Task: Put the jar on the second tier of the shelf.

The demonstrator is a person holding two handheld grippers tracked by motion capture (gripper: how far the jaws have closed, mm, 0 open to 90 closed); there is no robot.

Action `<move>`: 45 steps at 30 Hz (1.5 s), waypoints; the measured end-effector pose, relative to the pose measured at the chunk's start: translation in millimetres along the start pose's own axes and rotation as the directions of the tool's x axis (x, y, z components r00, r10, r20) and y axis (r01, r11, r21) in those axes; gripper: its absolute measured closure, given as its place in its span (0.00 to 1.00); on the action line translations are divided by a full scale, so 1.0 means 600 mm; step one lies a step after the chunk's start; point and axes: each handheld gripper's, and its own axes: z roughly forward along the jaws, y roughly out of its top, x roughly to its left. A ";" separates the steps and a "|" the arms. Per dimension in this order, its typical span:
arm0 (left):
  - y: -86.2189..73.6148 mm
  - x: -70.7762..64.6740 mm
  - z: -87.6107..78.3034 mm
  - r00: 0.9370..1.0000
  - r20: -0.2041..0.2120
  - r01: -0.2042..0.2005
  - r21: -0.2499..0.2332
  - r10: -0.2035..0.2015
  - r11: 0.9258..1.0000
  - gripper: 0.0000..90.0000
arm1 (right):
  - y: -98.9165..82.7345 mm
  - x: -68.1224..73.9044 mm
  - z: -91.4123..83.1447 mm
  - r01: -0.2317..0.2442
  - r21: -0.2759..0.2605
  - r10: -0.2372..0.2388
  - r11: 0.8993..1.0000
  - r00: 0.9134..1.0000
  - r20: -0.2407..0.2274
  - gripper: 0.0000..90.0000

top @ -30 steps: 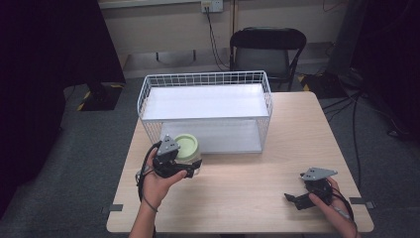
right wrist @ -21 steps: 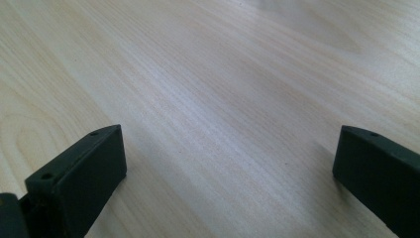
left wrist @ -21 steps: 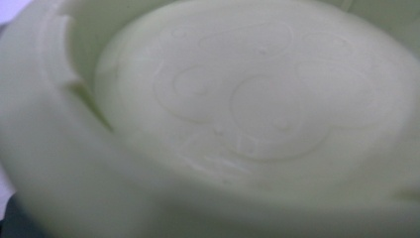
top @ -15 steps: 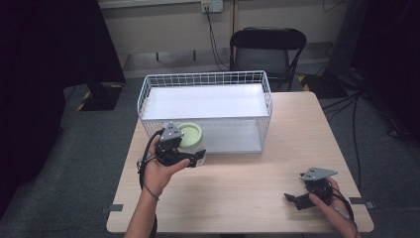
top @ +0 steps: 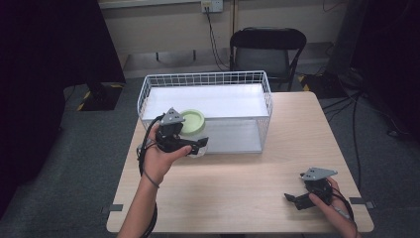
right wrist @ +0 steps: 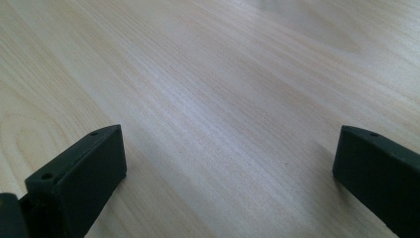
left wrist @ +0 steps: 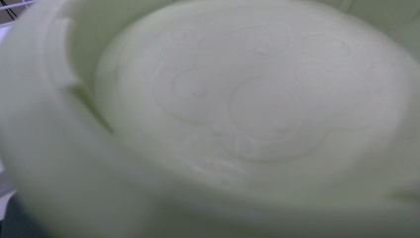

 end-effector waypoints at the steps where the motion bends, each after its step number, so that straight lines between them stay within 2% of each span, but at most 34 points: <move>1: 0.004 0.000 0.000 1.000 0.000 0.002 0.003 -0.002 1.000 0.13 | 0.000 0.000 0.000 0.000 0.000 0.000 1.000 1.000 0.000 0.00; 13: 0.044 0.003 -0.008 1.000 -0.001 -0.012 0.013 0.012 1.000 0.13 | 0.000 0.000 0.000 0.000 0.000 0.000 1.000 1.000 0.000 0.00; 27: 0.085 0.010 -0.011 1.000 -0.001 -0.007 0.022 0.007 1.000 0.13 | 0.000 0.000 0.000 0.001 -0.002 -0.001 1.000 1.000 0.001 0.00; 45: 0.139 0.023 -0.013 1.000 -0.022 -0.017 0.004 0.017 1.000 0.13 | 0.000 0.000 0.000 0.000 -0.001 0.000 1.000 1.000 0.001 0.00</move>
